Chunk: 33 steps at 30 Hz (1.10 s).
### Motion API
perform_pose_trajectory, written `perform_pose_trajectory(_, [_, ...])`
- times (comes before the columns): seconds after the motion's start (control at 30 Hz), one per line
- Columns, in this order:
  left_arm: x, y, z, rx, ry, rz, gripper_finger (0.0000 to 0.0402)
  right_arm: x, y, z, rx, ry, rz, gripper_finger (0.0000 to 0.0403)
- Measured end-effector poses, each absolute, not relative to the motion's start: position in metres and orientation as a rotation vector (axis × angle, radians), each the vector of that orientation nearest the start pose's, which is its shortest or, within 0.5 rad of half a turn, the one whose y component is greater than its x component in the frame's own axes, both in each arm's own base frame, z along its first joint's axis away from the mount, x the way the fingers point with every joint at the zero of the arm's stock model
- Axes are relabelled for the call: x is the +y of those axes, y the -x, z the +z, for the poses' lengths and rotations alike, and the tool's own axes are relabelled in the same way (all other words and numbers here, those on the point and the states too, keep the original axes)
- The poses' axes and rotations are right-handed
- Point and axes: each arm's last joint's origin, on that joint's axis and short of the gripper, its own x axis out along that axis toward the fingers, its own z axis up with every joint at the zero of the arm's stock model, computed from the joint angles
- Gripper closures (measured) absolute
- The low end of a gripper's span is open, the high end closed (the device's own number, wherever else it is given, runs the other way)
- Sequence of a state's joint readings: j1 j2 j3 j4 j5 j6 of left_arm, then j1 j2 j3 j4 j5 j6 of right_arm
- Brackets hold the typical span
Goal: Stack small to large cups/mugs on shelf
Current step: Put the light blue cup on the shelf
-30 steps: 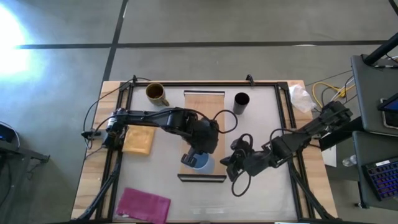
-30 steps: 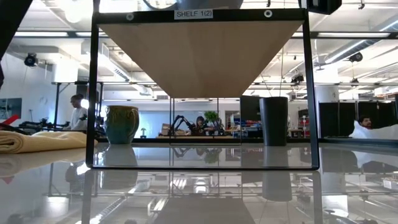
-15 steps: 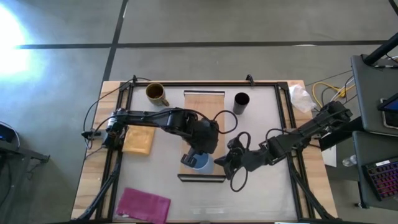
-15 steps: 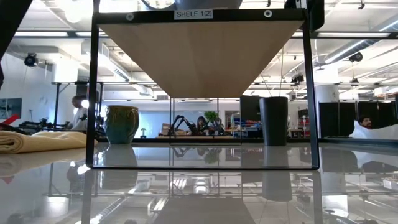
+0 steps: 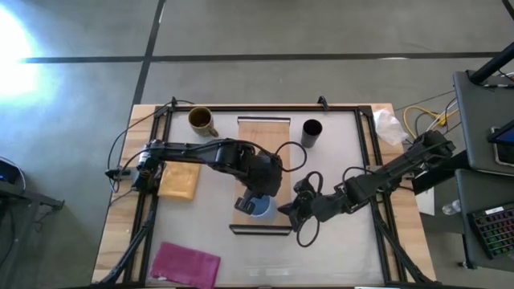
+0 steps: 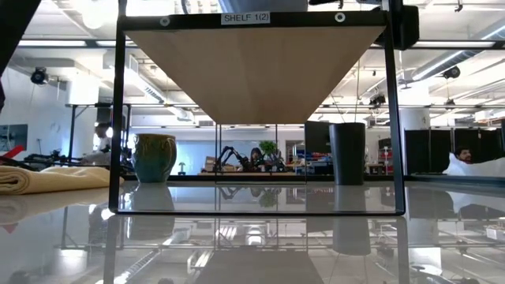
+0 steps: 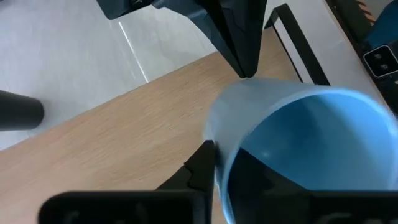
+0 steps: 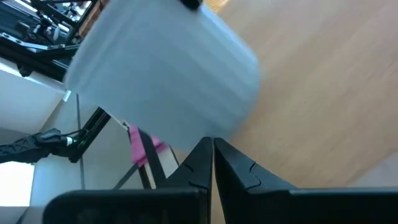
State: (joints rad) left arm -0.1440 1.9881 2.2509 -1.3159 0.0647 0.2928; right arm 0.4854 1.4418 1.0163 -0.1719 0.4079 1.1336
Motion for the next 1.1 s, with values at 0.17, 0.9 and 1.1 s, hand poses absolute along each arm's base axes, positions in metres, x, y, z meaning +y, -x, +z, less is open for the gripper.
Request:
perform_pose_trajectory(0.17, [-0.0587, -0.3914, 0.3825, 1.02, -0.304, -0.342, 0.0355, 0.1353, -0.281, 0.2644, 0.509, -0.853, -0.234, 0.0395])
perform_pose_trajectory(0.9, [-0.0584, -0.3962, 0.3816, 0.984, -0.319, -0.318, 0.0343, 0.1338, -0.2813, 0.2643, 0.483, -0.856, -0.267, 0.0394])
perform_pose_trajectory(1.1, [-0.0589, -0.3986, 0.3758, 0.989, -0.317, -0.323, 0.0343, 0.1369, -0.2872, 0.2581, 0.478, -0.862, -0.266, 0.0394])
